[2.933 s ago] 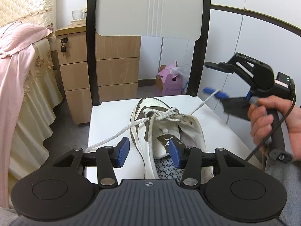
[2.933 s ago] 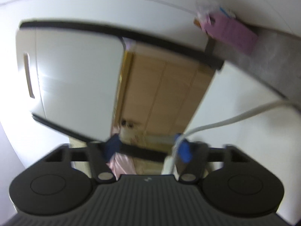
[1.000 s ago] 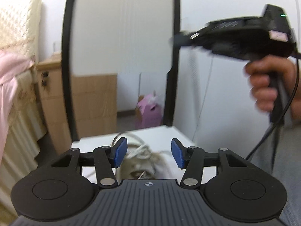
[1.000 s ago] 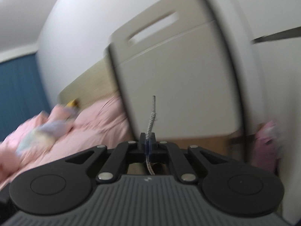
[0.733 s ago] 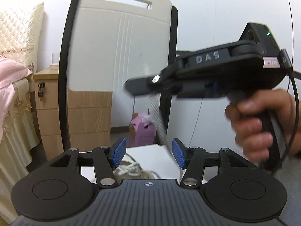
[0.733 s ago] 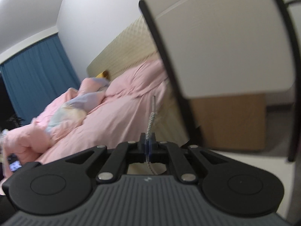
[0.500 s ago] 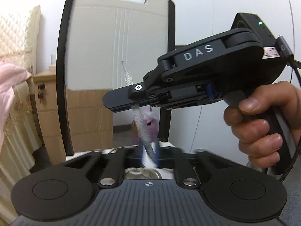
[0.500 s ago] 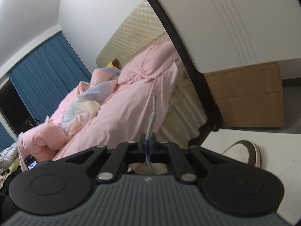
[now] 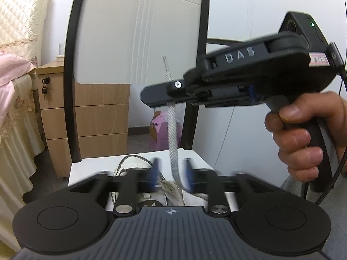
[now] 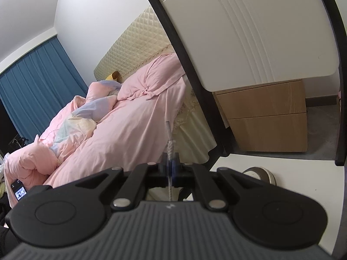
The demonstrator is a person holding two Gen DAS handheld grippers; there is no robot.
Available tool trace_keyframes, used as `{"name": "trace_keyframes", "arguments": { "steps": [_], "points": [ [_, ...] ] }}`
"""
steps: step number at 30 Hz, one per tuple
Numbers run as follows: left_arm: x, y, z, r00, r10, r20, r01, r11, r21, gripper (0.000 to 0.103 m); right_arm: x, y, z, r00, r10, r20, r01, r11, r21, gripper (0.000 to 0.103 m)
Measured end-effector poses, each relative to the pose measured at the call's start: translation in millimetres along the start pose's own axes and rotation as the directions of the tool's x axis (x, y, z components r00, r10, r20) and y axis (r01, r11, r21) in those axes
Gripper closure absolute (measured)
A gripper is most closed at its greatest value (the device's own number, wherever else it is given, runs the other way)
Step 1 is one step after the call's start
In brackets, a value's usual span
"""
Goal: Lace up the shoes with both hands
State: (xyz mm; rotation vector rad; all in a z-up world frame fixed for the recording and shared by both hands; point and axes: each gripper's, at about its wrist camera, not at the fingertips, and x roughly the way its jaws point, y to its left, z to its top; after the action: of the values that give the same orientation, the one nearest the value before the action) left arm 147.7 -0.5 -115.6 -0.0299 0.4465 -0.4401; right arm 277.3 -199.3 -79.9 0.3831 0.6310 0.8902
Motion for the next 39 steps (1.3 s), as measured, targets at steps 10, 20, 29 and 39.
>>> {"name": "trace_keyframes", "arguments": {
  "steps": [10,20,29,39],
  "points": [
    [-8.9,10.0,3.1,0.997,-0.005,0.082,0.009,0.999,-0.046,0.065,11.7,0.3,-8.6,0.996,0.05,-0.073,-0.049,0.999,0.015,0.1],
    [-7.0,30.9,4.9,0.996,0.039,0.074,-0.027,0.987,-0.155,0.098,19.1,4.6,-10.9,0.993,0.076,-0.094,-0.076,0.997,0.013,0.067],
    [-4.3,29.5,4.1,0.998,0.019,0.063,-0.011,0.99,-0.138,0.098,13.1,-0.2,-7.1,0.994,0.102,-0.032,-0.1,0.993,0.057,0.093],
    [-5.3,29.3,2.2,0.999,0.035,0.018,-0.033,0.996,-0.079,0.082,3.0,-11.6,3.1,0.999,-0.024,0.047,0.022,0.999,0.043,0.1]
  ]
}}
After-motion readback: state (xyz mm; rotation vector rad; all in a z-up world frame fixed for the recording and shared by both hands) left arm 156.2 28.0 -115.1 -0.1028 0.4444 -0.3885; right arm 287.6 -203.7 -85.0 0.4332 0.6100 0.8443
